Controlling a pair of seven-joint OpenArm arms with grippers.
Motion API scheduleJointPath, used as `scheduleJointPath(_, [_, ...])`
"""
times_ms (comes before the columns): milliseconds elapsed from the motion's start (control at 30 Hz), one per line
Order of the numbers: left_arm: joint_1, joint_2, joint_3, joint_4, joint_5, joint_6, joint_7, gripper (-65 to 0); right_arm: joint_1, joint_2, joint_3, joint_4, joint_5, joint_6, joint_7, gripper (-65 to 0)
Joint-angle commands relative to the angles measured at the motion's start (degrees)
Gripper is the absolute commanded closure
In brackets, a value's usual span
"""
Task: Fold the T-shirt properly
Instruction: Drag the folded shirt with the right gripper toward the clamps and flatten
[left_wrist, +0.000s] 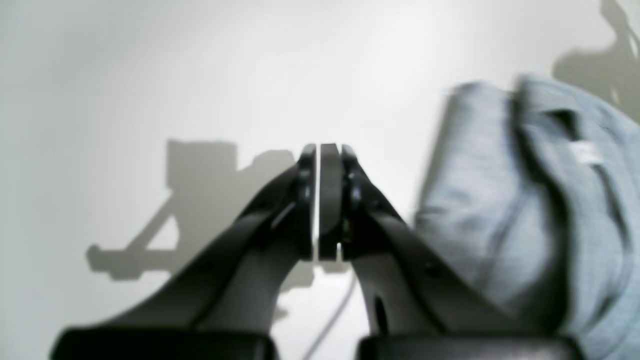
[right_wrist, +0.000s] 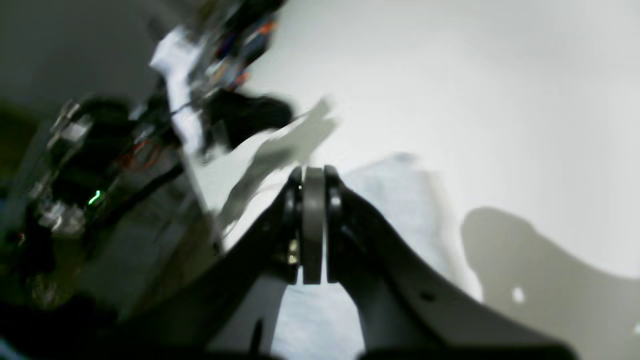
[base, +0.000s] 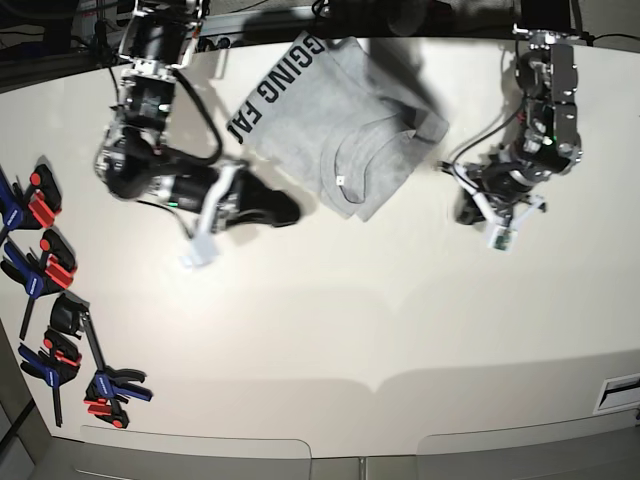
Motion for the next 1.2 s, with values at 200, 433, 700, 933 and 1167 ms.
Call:
scheduleJointPath(200, [3.06, -4.63, -11.17, 1.05, 0.87, 2.1, -0.74, 0.0, -5.97, -2.97, -13.35, 2.03, -4.92, 0.47, 0.64, 0.0])
scheduleJointPath(433, [9.2, -8.92, -15.56, 1.05, -1.95, 2.08, -1.01, 0.0, -16.72, -5.46, -12.5, 10.91, -25.24, 0.47, 14.38, 0.0])
scheduleJointPath(700, [11.54, -8.9, -15.52, 1.05, -1.95, 2.05, -2.29, 0.0, -18.69, -6.71, -12.66, 8.07, -52.06, -7.93, 31.61, 0.0])
scheduleJointPath(933, [11.54, -8.9, -15.52, 1.05, -1.9, 2.05, -2.32, 0.0, -14.14, -6.36, -9.64, -4.98, -56.02, -12.39, 31.58, 0.0])
scheduleJointPath(1167, [11.54, -8.9, -15.52, 1.05, -1.92, 2.05, -3.06, 0.0, -12.17, -2.95, 4.68, -7.69, -55.3, -14.56, 31.56, 0.0])
